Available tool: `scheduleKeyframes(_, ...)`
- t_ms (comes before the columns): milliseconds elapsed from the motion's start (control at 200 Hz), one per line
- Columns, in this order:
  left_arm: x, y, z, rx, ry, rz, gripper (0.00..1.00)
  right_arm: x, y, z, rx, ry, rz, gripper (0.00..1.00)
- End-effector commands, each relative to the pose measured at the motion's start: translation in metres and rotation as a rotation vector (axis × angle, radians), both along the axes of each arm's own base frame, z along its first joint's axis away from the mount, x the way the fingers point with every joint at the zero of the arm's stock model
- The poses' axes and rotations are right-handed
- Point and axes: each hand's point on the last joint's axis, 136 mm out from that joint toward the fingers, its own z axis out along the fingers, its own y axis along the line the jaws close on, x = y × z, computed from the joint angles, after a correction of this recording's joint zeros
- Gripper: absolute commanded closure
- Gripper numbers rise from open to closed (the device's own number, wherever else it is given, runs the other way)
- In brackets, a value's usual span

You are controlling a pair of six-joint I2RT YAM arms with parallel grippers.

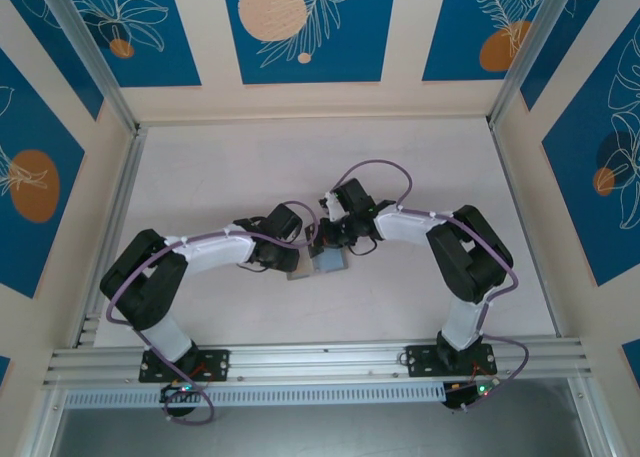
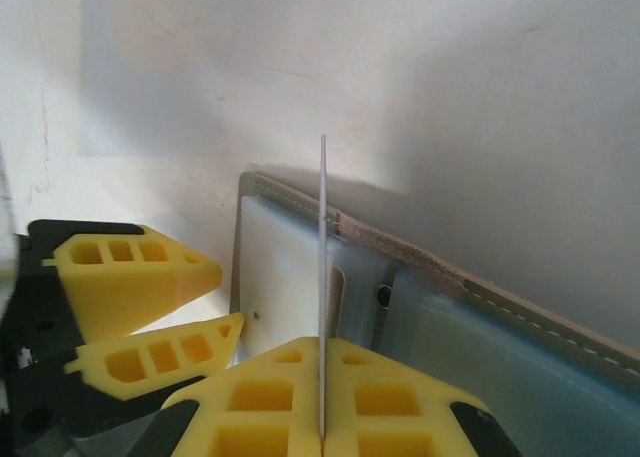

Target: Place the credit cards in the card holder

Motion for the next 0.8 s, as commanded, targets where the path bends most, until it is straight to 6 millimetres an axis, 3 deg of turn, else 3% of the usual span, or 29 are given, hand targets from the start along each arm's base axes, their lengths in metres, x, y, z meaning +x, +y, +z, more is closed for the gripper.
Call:
scheduleKeyframes(0, -0.016, 0.021, -0.024, 0.082, 0.068, 0.013, 0.7, -0.008, -0.002, -0.017, -0.031, 0.027, 0.001, 1.0)
scheduleKeyframes(355, -0.016, 0.018, -0.025, 0.075, 0.074, 0.013, 0.7, -0.022, -0.004, -0.033, -0.03, 0.08, -0.025, 1.0)
scheduleKeyframes(795, -0.017, 0.019, -0.027, 0.08, 0.084, 0.009, 0.7, -0.029, -0.034, -0.043, -0.119, 0.097, -0.137, 1.0)
